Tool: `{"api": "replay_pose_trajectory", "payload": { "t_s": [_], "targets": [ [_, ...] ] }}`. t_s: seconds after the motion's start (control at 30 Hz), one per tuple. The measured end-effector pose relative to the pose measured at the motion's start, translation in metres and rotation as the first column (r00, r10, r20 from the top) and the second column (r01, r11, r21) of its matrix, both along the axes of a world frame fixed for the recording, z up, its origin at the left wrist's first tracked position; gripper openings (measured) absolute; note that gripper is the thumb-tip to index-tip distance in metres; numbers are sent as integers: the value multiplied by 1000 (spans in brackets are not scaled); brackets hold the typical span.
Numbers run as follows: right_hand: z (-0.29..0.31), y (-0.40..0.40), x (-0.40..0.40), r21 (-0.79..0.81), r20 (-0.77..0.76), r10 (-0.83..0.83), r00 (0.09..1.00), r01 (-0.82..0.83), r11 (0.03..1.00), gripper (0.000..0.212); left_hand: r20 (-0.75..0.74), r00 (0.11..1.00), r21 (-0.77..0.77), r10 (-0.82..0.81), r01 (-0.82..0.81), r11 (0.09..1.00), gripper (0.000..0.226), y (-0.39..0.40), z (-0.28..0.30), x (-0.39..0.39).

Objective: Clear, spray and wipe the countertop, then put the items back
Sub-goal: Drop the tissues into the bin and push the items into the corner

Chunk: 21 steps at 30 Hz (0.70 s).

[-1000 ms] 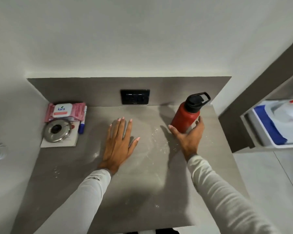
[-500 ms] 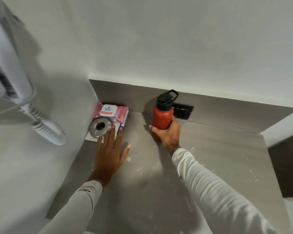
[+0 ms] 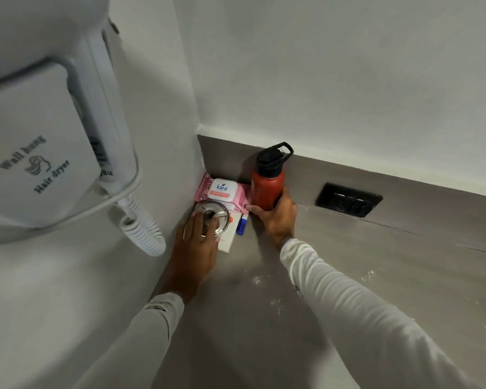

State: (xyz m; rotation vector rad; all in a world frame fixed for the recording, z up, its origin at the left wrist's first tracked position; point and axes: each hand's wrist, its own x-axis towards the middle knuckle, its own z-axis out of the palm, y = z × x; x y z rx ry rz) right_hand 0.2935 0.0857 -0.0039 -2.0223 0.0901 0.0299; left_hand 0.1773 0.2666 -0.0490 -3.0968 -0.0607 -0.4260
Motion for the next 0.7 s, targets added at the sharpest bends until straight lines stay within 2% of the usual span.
{"api": "replay_pose_trajectory", "payload": {
  "t_s": [0.23, 0.37, 0.43, 0.53, 0.7],
  "targets": [
    [-32, -15, -1, -27, -72, -22, 997, 20, 999, 63, -131, 991, -19, -24, 22, 1000, 67, 0, -1, 4],
    [2, -34, -26, -269, -18, 63, 998, -66, 961, 45, -166, 986, -22, -18, 15, 1000, 66, -10, 6, -2],
    [18, -55, -43, -397, -14, 129, 992, -124, 910, 48, -152, 988, -14, -31, 29, 999, 59, -24, 10, -3],
    [20, -105, -65, -605, 7, 210, 978, -163, 779, 59, -138, 987, -73, -84, 74, 995, 56, -64, 15, 0],
    [8, -224, -105, -806, 50, 211, 976, -85, 585, 76, -92, 970, -88, -224, 217, 972, 53, -174, 35, -3]
  ]
}}
